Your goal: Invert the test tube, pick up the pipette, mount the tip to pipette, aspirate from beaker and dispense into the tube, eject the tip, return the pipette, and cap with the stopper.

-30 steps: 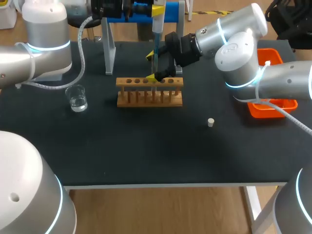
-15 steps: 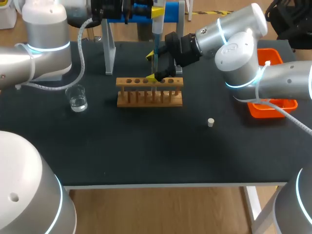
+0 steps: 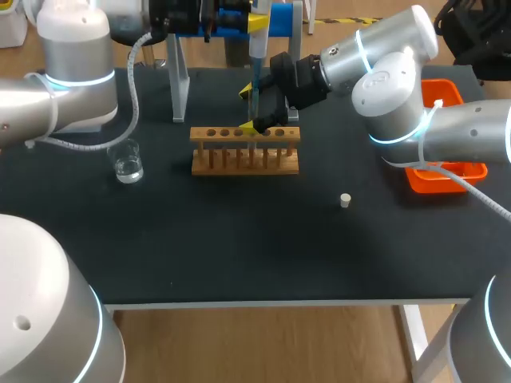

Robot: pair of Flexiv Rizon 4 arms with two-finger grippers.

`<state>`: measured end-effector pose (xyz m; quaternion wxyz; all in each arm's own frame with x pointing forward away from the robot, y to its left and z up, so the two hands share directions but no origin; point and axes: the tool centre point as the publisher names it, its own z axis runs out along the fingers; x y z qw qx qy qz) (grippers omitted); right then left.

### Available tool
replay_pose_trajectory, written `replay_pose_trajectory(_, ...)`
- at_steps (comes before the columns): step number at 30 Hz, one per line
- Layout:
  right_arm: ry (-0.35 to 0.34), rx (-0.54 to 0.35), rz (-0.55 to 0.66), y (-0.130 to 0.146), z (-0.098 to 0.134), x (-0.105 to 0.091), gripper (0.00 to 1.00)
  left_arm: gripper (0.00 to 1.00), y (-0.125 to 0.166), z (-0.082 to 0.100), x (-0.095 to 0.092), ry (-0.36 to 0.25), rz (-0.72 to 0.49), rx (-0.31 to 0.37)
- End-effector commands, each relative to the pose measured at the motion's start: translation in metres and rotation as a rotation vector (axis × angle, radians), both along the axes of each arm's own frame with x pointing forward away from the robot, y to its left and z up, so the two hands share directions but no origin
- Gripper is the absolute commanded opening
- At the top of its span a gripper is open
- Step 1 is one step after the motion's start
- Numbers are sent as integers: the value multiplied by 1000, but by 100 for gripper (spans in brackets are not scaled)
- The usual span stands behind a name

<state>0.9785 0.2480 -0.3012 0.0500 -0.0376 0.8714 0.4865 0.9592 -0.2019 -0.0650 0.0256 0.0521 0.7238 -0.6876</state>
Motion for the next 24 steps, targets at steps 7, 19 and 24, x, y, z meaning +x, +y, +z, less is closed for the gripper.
replay_pose_trajectory(7, 2, -2, 3, -1, 1, 1, 100, 0, 1, -4, 1, -2, -2, -5)
replay_pose_trajectory(19, 2, -2, 3, -1, 1, 1, 100, 0, 3, -8, 2, 1, 2, -7)
replay_pose_trajectory(24, 2, -2, 3, -1, 1, 1, 100, 0, 3, -10, 3, -1, 4, -10)
